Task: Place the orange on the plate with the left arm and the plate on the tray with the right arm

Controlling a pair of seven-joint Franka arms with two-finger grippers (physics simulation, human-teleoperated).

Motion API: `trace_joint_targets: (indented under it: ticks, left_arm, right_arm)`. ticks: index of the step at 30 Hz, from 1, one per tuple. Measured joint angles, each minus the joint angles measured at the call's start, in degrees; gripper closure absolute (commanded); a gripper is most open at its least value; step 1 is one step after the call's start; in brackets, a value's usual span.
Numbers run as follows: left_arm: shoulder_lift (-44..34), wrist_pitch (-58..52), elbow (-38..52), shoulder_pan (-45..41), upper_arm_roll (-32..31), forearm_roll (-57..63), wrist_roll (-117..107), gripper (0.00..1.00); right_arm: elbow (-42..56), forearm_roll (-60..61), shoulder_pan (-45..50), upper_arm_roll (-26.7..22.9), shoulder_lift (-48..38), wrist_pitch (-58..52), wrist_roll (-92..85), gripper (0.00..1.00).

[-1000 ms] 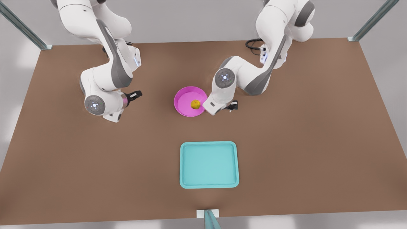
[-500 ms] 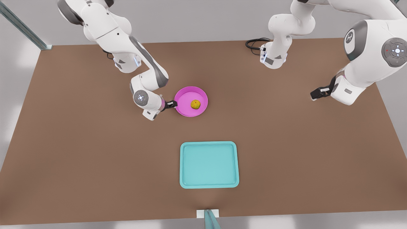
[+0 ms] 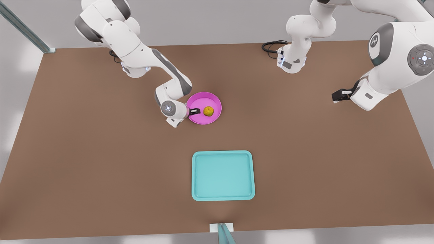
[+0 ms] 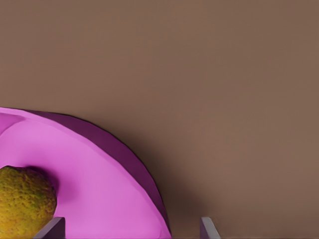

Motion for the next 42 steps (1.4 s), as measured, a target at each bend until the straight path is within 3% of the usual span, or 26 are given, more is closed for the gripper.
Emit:
trace_joint_targets:
  ticks: [6, 8, 9, 17, 30, 36, 42]
  left_arm:
    - [0.30, -0.05, 0.01, -0.02, 0.04, -0.07, 1.93, 0.00]
    - [0.33, -0.06, 0.02, -0.01, 0.02, -0.08, 2.44, 0.00]
    - [0.33, -0.06, 0.02, -0.01, 0.01, -0.08, 2.68, 0.00]
    - [0.34, -0.07, 0.02, -0.02, 0.01, -0.14, 4.15, 0.00]
    - [0.25, -0.31, 0.02, -0.04, 0.01, -0.19, 5.51, 0.00]
    - [0.26, -0.36, 0.02, -0.05, 0.01, -0.18, 5.88, 0.00]
    - [0.34, -0.37, 0.00, -0.03, 0.17, -0.21, 6.14, 0.00]
  right_arm:
    - [0.04, -0.03, 0.34, 0.00, 1.12, 0.26, 1.86, 0.00]
    - [0.04, 0.13, 0.29, 0.00, 1.82, 0.32, 2.07, 0.32]
    - [0.09, 0.33, 0.27, 0.00, 2.10, 0.36, 2.03, 0.40]
    - [1.27, 0.52, 0.20, 0.05, 3.15, 0.12, 2.39, 0.79]
    - [4.02, 0.53, -0.10, 0.30, -2.55, -2.57, 2.63, 0.79]
    - [9.74, 1.50, -1.48, 0.28, -6.46, -2.77, 2.95, 0.79]
    - [19.89, 2.76, -8.44, -2.08, 1.18, -0.90, 3.20, 0.79]
